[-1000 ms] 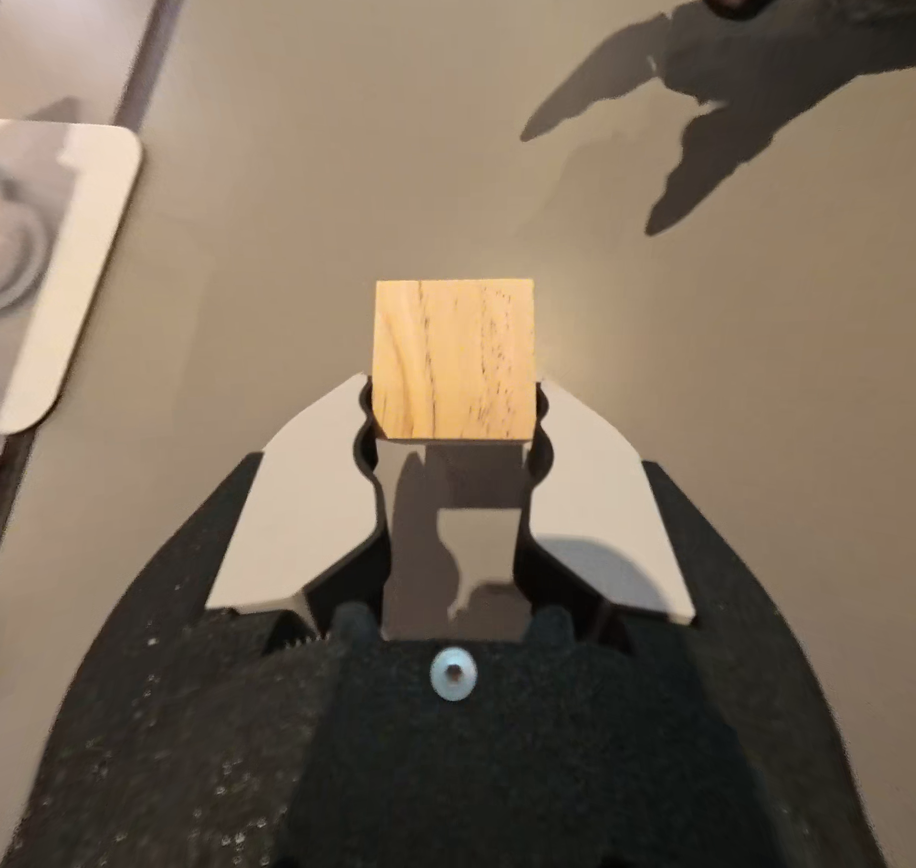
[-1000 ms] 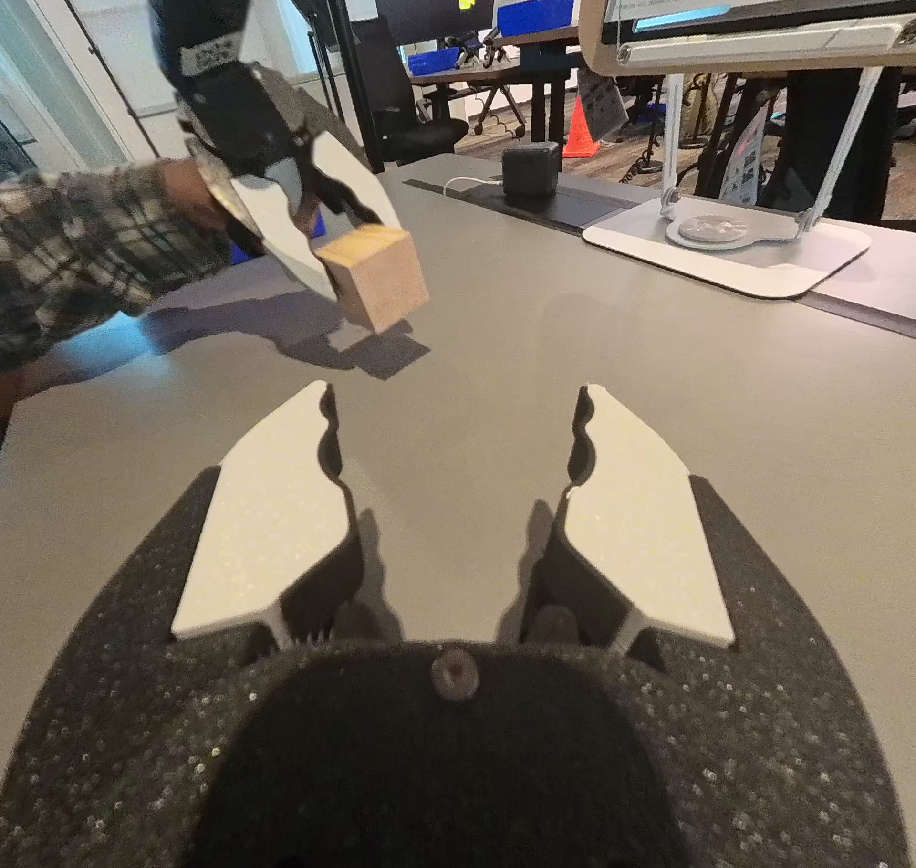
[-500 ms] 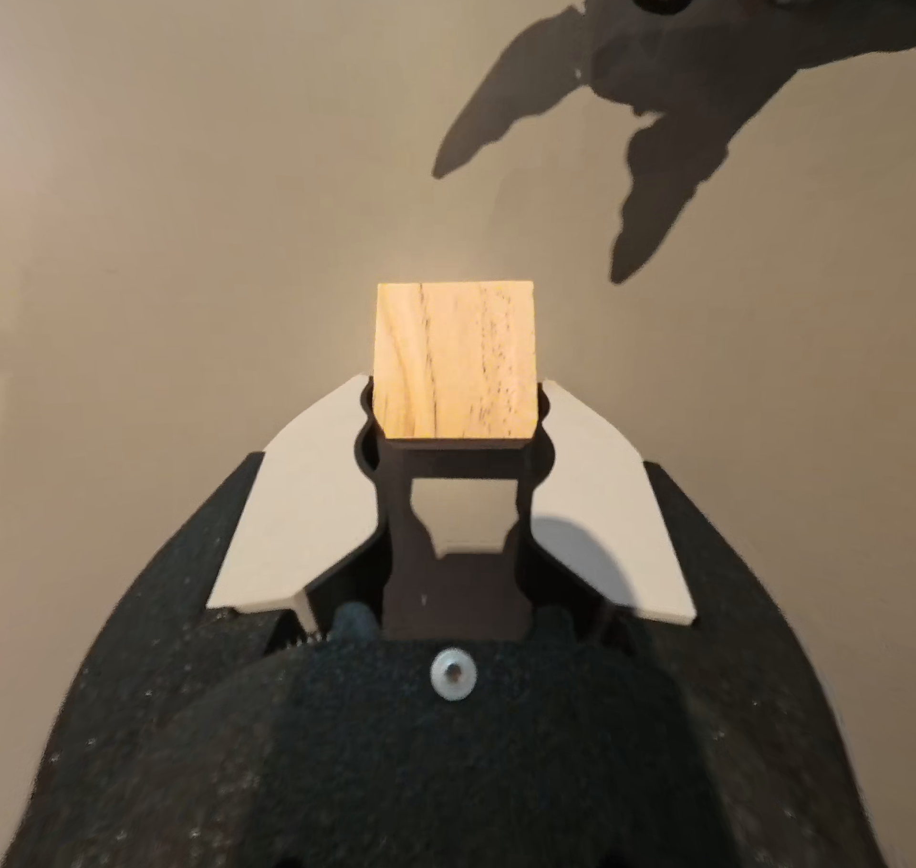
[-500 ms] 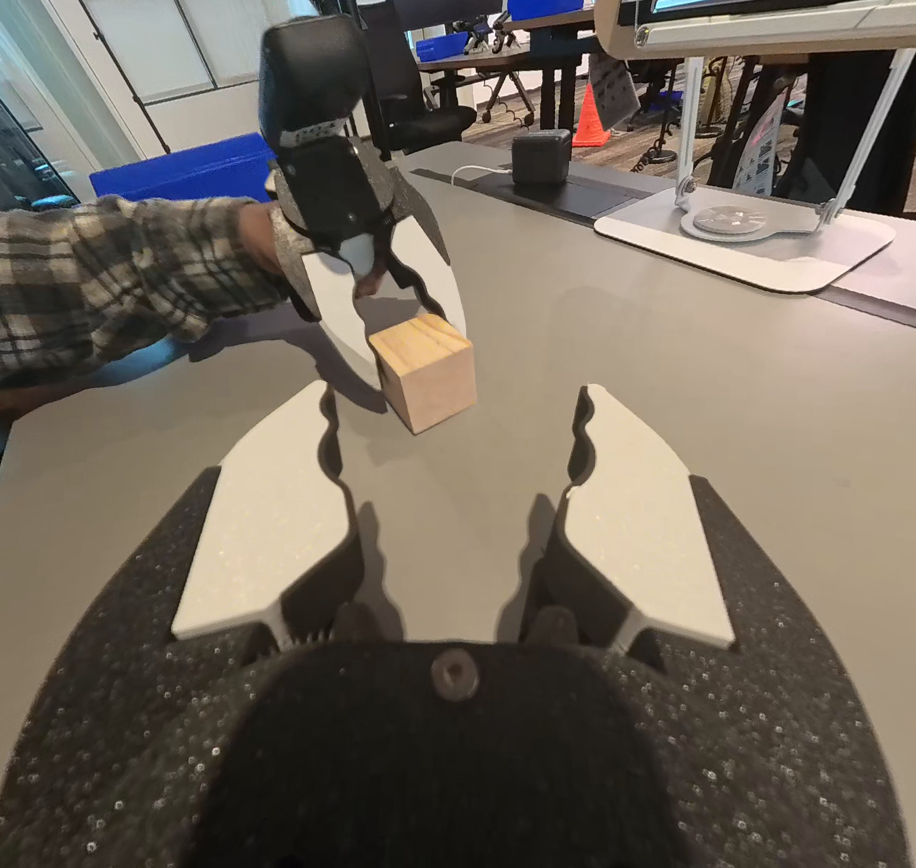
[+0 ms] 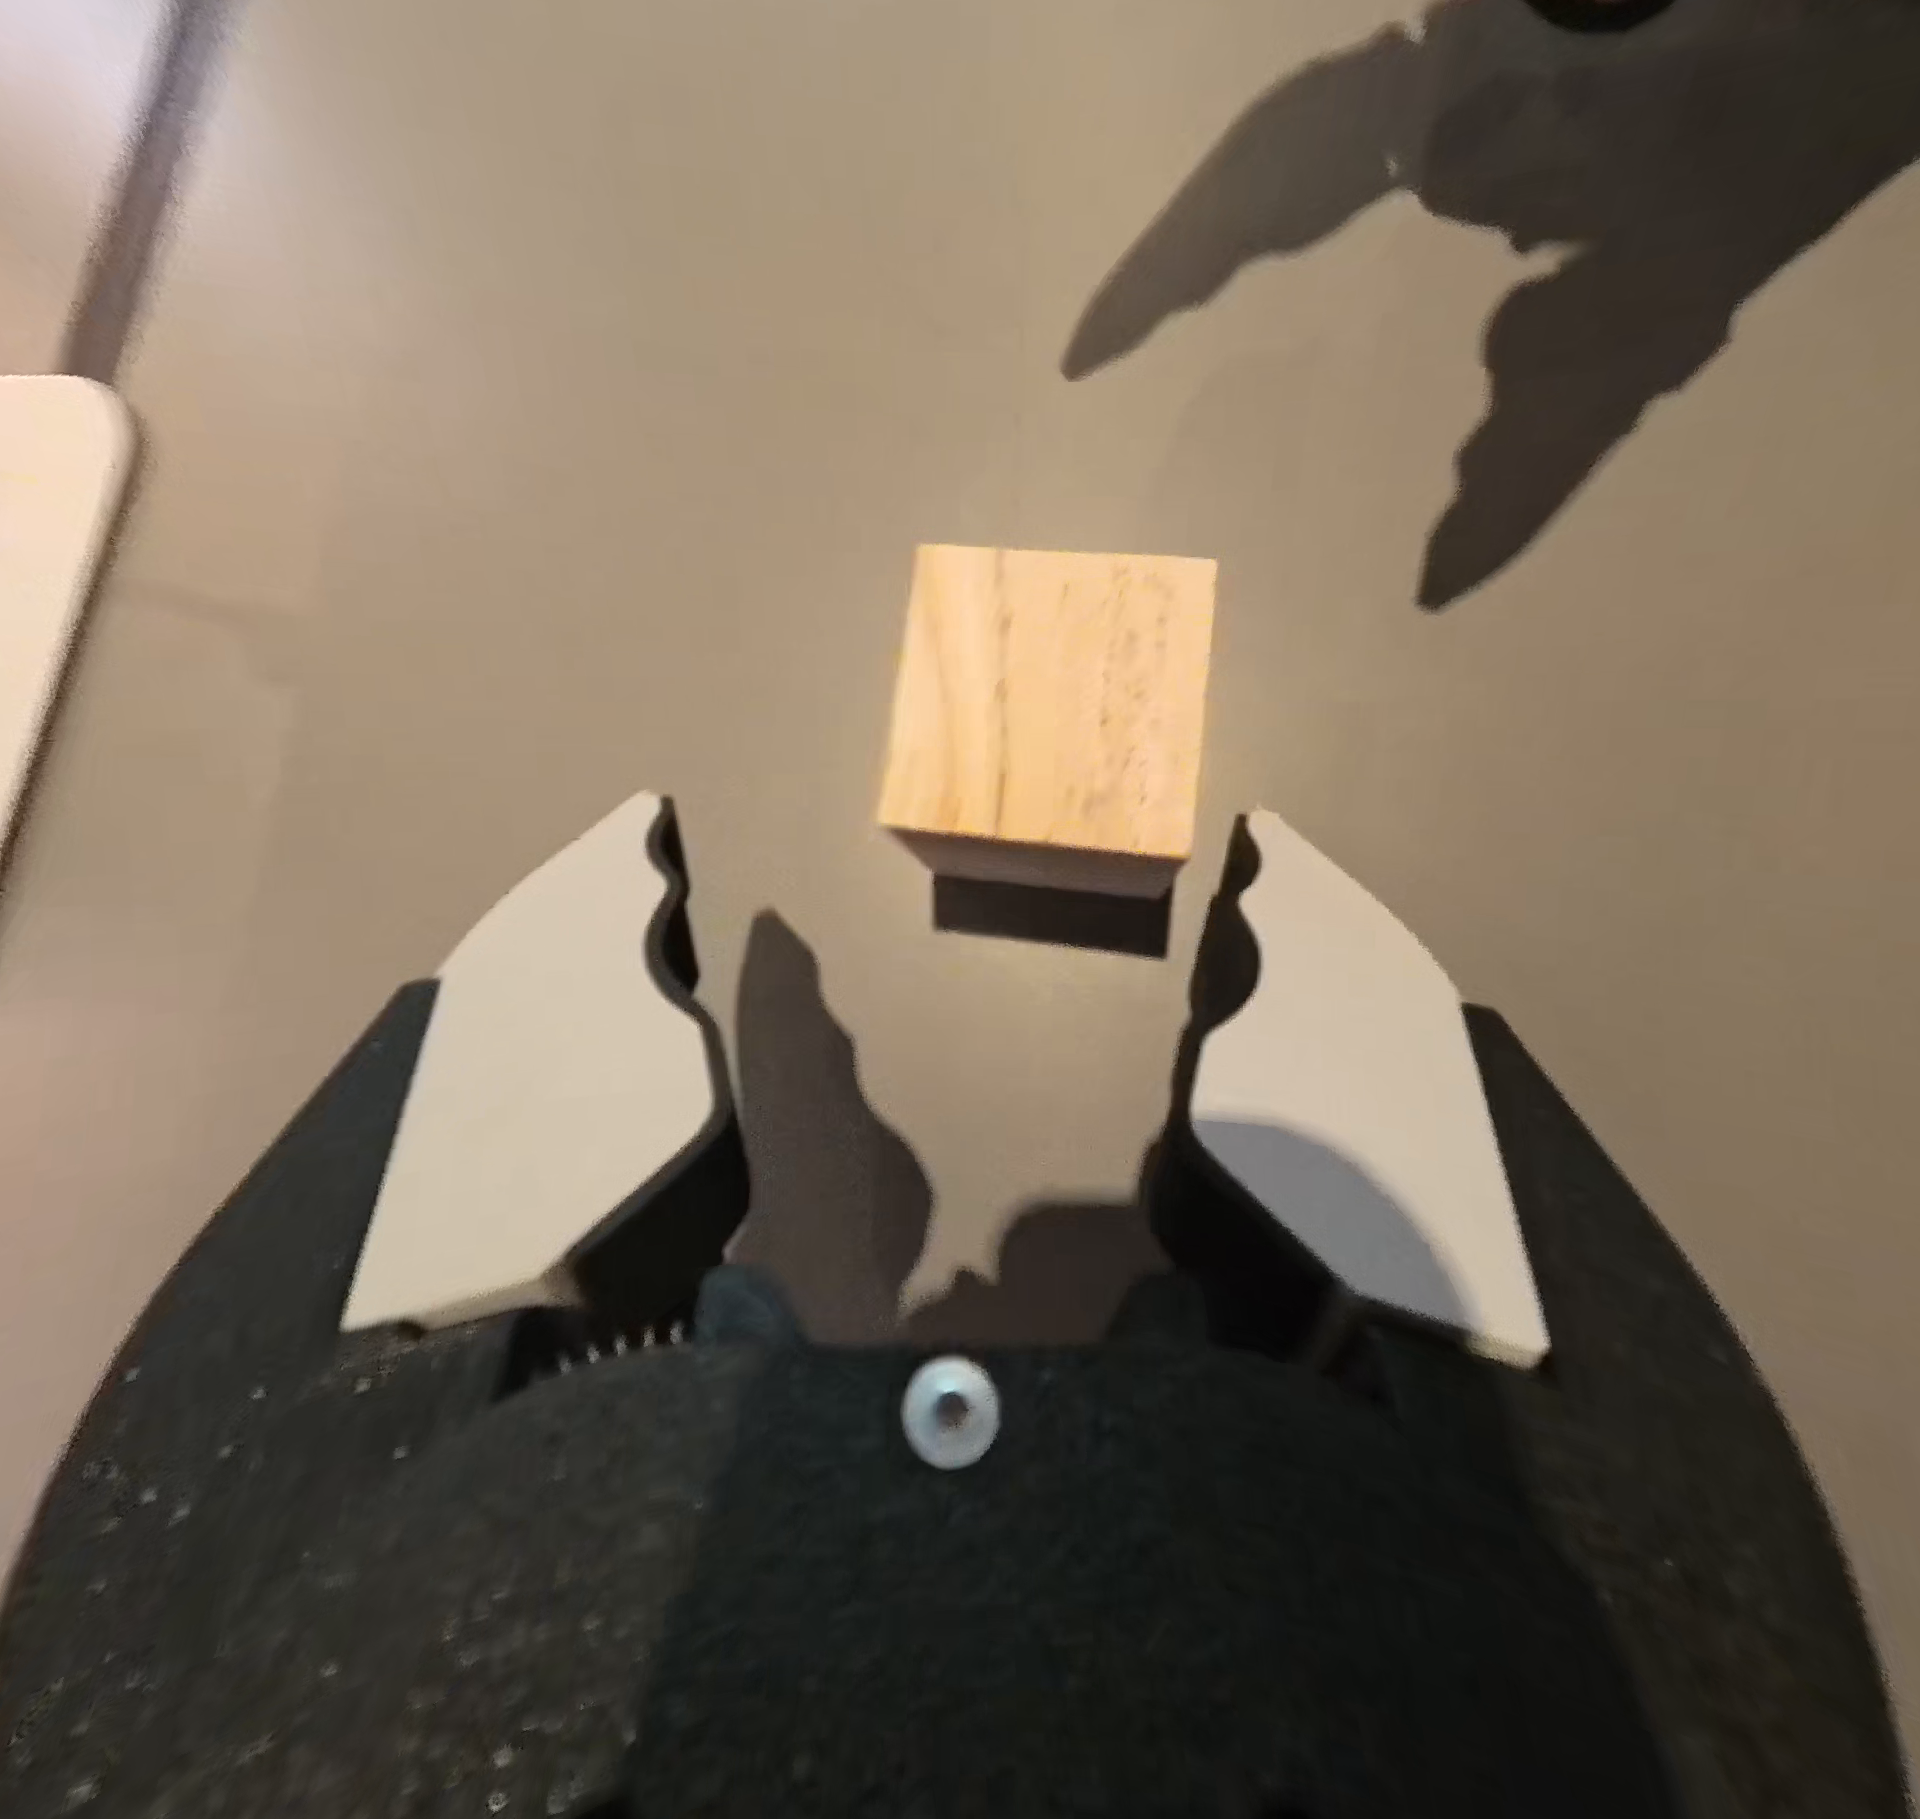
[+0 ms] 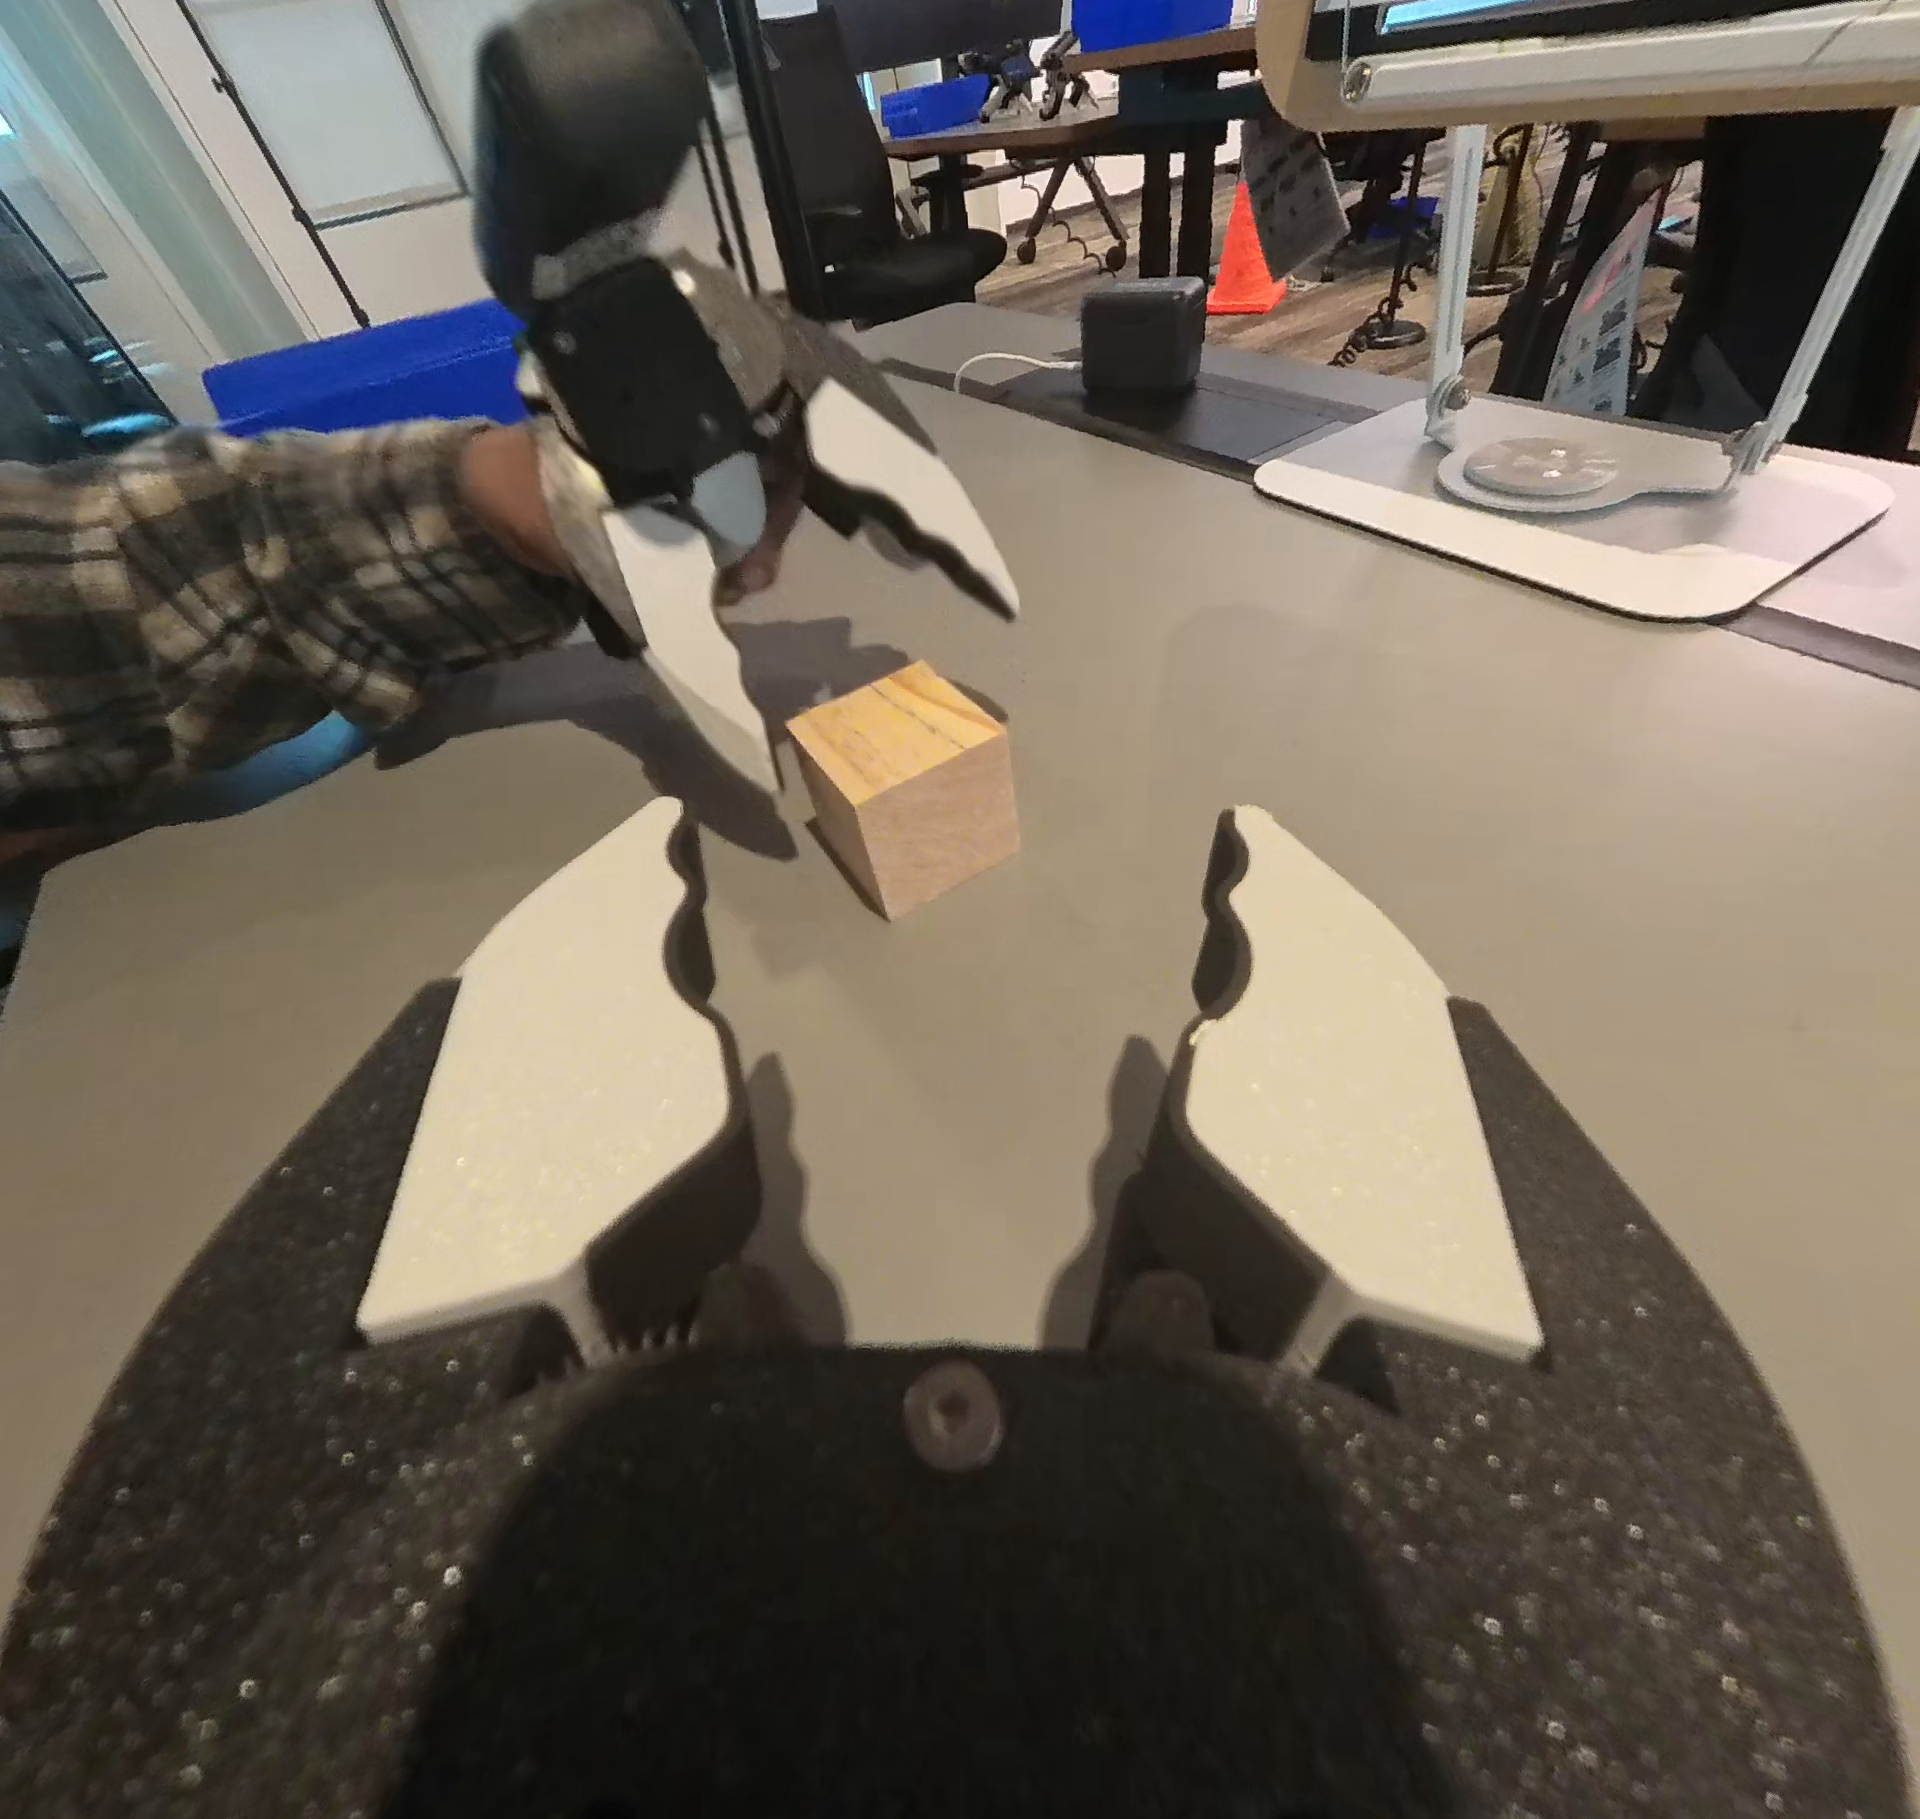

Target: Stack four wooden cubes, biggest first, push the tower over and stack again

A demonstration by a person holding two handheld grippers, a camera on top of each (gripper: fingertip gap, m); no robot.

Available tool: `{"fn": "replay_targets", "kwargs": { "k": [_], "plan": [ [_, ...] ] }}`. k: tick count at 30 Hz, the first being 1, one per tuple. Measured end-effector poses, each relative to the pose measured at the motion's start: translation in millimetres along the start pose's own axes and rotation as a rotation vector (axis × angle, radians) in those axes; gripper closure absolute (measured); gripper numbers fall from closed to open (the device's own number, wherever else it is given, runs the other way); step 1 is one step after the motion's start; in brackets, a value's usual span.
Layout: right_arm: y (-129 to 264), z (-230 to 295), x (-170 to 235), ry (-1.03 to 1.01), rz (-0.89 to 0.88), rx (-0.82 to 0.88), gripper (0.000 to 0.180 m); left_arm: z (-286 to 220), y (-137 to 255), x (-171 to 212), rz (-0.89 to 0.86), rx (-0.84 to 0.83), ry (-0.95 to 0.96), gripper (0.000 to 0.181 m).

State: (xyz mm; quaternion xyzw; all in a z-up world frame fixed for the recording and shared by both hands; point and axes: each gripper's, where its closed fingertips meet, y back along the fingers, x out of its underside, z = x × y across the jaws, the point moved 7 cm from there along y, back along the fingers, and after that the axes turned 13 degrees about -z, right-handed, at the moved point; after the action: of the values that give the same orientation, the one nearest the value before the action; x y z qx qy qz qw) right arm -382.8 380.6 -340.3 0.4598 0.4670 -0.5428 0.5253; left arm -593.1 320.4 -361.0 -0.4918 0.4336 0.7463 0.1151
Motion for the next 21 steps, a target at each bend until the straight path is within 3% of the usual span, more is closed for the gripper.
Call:
{"fn": "replay_targets", "kwargs": {
  "k": [1, 5, 10, 13, 16, 21],
  "plan": [
    [0.2, 0.2, -0.4, 0.001, -0.002, 0.0, 0.088, 2.7, 13.2, -5.2, -0.029, -0.043, 0.007, 0.082],
    [-0.8, 2.2, -0.2, 0.003, 0.0, -0.01, 0.088, 12.4, 102.4, -34.5, -0.19, -0.28, 0.039, 0.085],
    [-2.0, 3.4, 1.5, 0.0, 0.009, -0.016, 0.088, 10.7, 262.2, -38.4, -0.278, -0.659, 0.119, 0.104],
    [-2.7, 4.0, 1.9, -0.001, 0.009, -0.018, 0.088, 6.1, 351.6, 2.3, -0.163, -0.893, 0.215, 0.106],
    [-3.8, 4.8, 2.4, -0.002, 0.011, -0.022, 0.088, -0.8, 417.3, 69.5, -0.041, -1.095, 0.397, 0.103],
    [-4.9, 5.4, 3.9, -0.005, 0.015, -0.023, 0.088, -19.2, 449.2, 168.4, 0.052, -1.214, 0.641, 0.102]
  ]
}}
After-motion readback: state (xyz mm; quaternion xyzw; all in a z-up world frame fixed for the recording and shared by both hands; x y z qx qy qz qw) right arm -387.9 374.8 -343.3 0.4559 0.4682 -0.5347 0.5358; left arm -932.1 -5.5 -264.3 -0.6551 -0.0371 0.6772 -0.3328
